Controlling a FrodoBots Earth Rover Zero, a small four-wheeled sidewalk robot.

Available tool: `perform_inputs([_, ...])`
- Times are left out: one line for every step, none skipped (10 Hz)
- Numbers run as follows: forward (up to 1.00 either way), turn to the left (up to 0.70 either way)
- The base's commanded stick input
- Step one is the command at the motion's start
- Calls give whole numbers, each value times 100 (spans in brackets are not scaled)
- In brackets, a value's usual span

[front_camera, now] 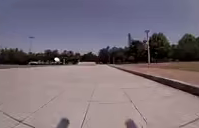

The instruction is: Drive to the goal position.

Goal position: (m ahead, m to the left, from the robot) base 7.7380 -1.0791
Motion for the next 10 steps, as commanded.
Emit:
perform_inputs([100, 0])
perform_inputs([100, 0])
perform_inputs([100, 0])
perform_inputs([100, 0])
perform_inputs([100, 0])
perform_inputs([100, 0])
perform_inputs([100, 0])
perform_inputs([100, 0])
perform_inputs([100, -40])
perform_inputs([100, -40])
